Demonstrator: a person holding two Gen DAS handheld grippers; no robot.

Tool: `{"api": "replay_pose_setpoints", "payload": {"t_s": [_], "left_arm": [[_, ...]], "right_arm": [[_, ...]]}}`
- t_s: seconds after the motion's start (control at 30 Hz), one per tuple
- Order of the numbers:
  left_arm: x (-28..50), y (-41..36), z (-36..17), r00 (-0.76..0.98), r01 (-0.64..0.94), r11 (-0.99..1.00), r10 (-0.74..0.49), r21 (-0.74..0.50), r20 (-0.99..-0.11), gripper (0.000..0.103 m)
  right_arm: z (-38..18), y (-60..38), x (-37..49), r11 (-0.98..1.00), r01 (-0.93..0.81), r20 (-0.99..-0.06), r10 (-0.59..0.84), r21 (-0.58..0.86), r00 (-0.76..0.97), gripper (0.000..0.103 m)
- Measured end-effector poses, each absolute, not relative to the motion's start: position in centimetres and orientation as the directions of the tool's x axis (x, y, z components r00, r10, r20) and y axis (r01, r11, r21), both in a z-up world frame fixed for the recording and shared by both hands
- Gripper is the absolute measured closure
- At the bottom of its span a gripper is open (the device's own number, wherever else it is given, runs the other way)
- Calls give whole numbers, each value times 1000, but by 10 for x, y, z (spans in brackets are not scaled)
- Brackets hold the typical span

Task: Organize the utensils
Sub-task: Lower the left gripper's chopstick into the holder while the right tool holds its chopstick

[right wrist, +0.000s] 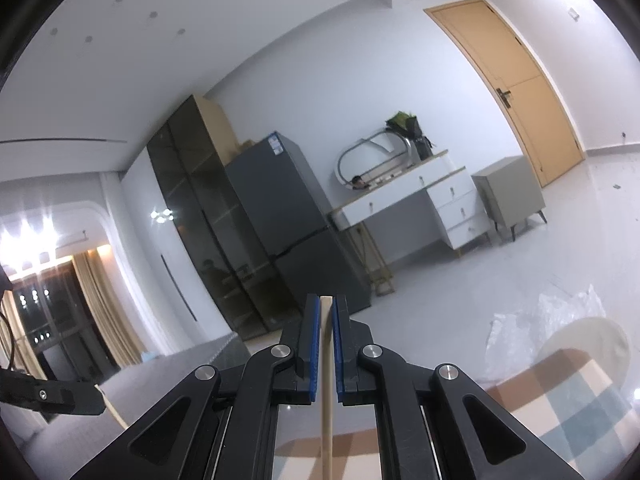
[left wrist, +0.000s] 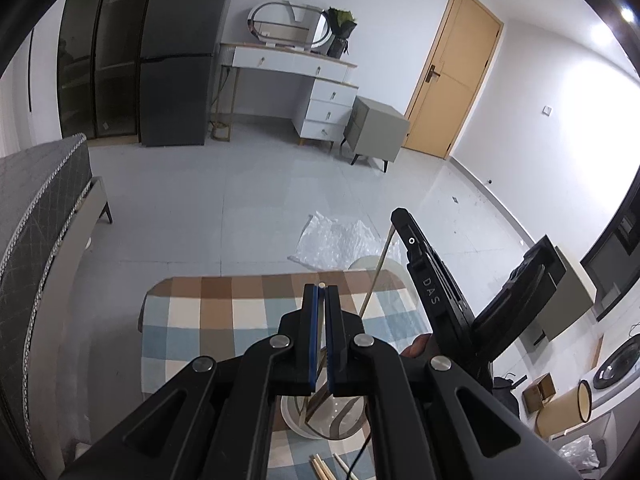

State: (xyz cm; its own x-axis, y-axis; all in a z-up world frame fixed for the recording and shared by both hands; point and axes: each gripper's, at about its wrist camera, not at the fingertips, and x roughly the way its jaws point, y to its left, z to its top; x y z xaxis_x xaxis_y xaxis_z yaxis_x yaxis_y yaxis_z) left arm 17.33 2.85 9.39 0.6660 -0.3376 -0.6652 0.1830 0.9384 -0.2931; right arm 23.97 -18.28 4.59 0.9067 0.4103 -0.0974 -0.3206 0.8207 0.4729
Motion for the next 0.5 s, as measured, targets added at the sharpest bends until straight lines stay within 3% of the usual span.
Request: {"api": "replay_pose_setpoints", "payload": {"t_s": [0.5], "left_arm": [[174, 19, 76, 585, 186, 924, -377, -333, -718, 103]], "right_arm": [[40, -181, 214, 845, -383, -209, 479, 372, 853, 96]]}}
